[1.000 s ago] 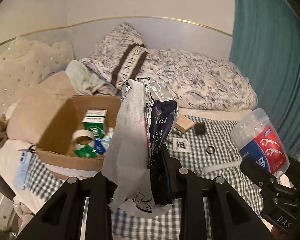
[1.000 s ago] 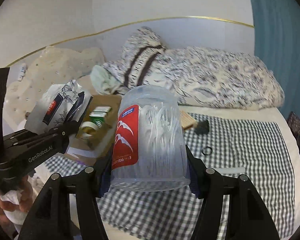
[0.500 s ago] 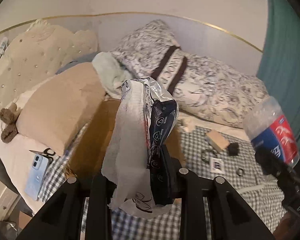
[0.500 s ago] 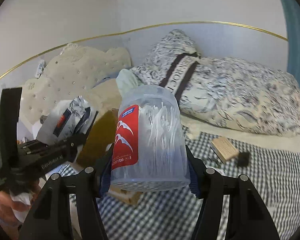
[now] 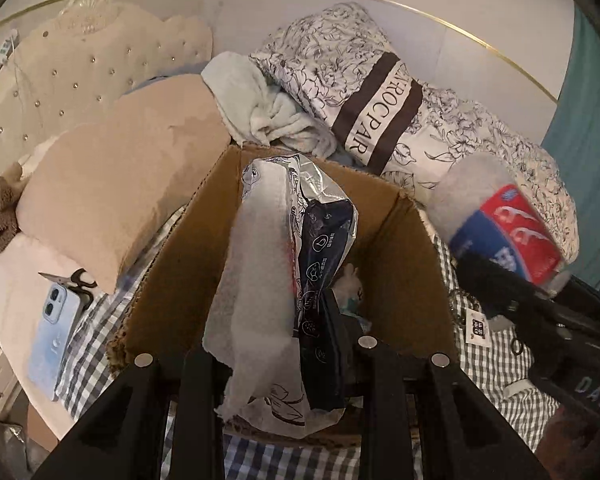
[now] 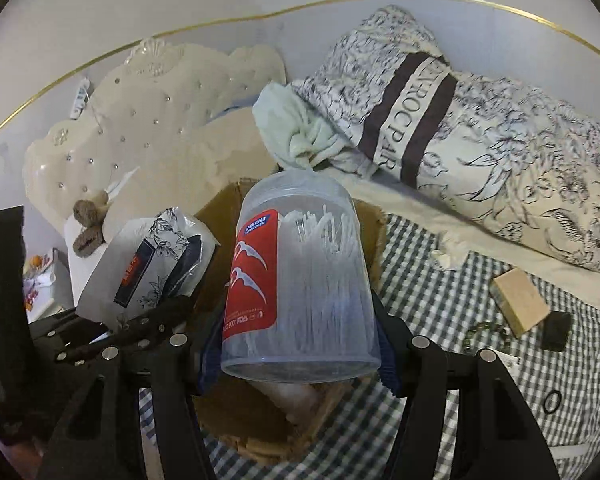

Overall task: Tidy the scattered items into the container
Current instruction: 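Open both tools to drop the packet and swab tub into the box, then withdraw both tools from the box toward the remaining items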

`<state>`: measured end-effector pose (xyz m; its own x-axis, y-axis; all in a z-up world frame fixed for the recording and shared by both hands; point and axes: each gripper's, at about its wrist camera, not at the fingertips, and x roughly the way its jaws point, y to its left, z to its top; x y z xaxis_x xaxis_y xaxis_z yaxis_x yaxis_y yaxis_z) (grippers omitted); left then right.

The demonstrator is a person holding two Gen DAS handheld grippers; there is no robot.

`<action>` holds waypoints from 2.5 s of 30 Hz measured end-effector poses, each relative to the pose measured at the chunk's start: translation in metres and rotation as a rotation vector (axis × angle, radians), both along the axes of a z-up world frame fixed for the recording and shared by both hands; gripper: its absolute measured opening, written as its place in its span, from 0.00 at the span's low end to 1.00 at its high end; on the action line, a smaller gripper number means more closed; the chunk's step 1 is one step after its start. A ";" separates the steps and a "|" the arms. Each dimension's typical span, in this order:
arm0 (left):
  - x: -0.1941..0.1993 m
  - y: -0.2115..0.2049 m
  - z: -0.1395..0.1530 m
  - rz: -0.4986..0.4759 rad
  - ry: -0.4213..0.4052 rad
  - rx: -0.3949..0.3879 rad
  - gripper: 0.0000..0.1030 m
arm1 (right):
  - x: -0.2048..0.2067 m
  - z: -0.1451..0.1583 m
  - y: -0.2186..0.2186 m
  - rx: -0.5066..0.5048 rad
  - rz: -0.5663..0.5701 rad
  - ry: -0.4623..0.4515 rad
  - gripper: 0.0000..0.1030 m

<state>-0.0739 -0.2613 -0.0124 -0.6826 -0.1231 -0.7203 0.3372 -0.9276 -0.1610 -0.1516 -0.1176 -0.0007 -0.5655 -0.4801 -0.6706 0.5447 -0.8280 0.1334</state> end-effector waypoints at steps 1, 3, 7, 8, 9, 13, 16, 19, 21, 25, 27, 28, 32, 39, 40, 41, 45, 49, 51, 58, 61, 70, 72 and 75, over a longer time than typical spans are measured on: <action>-0.001 -0.001 -0.002 -0.002 -0.004 -0.002 0.27 | -0.003 -0.003 -0.003 -0.001 0.002 -0.008 0.59; -0.003 -0.001 -0.005 -0.011 -0.009 -0.008 0.28 | -0.008 -0.007 -0.005 -0.008 0.000 -0.019 0.59; -0.008 -0.002 -0.012 -0.030 -0.015 -0.004 0.49 | -0.014 -0.011 -0.007 -0.030 -0.004 -0.033 0.59; -0.008 -0.001 -0.013 -0.031 -0.014 -0.002 0.68 | -0.014 -0.011 -0.007 -0.032 -0.008 -0.030 0.60; -0.008 -0.001 -0.014 -0.023 -0.015 -0.004 0.77 | -0.014 -0.011 -0.007 -0.037 -0.009 -0.026 0.66; -0.007 -0.001 -0.015 0.000 -0.014 -0.008 0.92 | -0.005 0.001 0.004 -0.098 -0.033 0.040 0.77; -0.007 0.000 -0.016 0.003 -0.030 0.004 0.92 | 0.000 0.007 0.013 -0.109 -0.047 0.067 0.77; -0.005 0.004 -0.015 -0.001 -0.034 0.023 0.92 | 0.007 0.008 0.023 -0.075 -0.078 0.093 0.77; -0.003 0.010 -0.012 -0.010 -0.026 0.026 0.92 | 0.014 0.006 0.031 -0.038 -0.105 0.120 0.77; 0.002 0.028 -0.008 -0.040 -0.021 0.023 0.94 | 0.029 0.002 0.057 0.015 -0.156 0.152 0.77; 0.003 0.041 -0.005 -0.060 -0.020 0.023 0.94 | 0.035 0.001 0.073 0.013 -0.177 0.151 0.77; 0.003 0.047 -0.004 -0.068 -0.019 0.023 0.94 | 0.038 0.000 0.083 0.014 -0.194 0.152 0.77; 0.006 0.078 0.004 -0.114 -0.006 0.003 0.95 | 0.047 -0.001 0.122 0.028 -0.265 0.151 0.77; 0.016 0.136 0.013 -0.205 0.016 -0.068 0.99 | 0.067 -0.001 0.193 0.027 -0.373 0.154 0.77; 0.017 0.144 0.014 -0.218 0.021 -0.074 1.00 | 0.071 -0.002 0.201 0.031 -0.388 0.158 0.77; 0.020 0.154 0.014 -0.231 0.026 -0.079 1.00 | 0.074 -0.004 0.210 0.033 -0.403 0.159 0.77; 0.020 0.180 0.009 -0.265 0.007 -0.065 1.00 | 0.085 -0.015 0.240 0.026 -0.444 0.143 0.77; 0.014 0.203 -0.002 -0.303 -0.006 -0.047 1.00 | 0.091 -0.026 0.265 0.036 -0.477 0.140 0.77; 0.009 0.215 -0.010 -0.320 -0.008 -0.058 1.00 | 0.091 -0.033 0.278 0.019 -0.491 0.127 0.77; -0.030 0.248 -0.052 -0.354 -0.069 -0.055 1.00 | 0.075 -0.066 0.307 -0.012 -0.516 0.082 0.77; -0.050 0.257 -0.072 -0.366 -0.106 -0.042 1.00 | 0.061 -0.083 0.311 0.021 -0.547 0.043 0.77; -0.112 0.275 -0.118 -0.379 -0.169 -0.015 1.00 | 0.015 -0.123 0.309 0.114 -0.585 -0.017 0.77; -0.124 0.277 -0.127 -0.373 -0.191 -0.020 1.00 | 0.007 -0.129 0.307 0.144 -0.594 -0.019 0.77; -0.140 0.277 -0.138 -0.362 -0.212 -0.012 1.00 | -0.005 -0.137 0.308 0.161 -0.599 -0.029 0.77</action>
<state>-0.2140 0.0161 -0.1508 -0.5202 0.0885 -0.8495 0.0136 -0.9936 -0.1118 -0.1565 0.1903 -0.1376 -0.6858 0.0232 -0.7275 -0.0228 -0.9997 -0.0103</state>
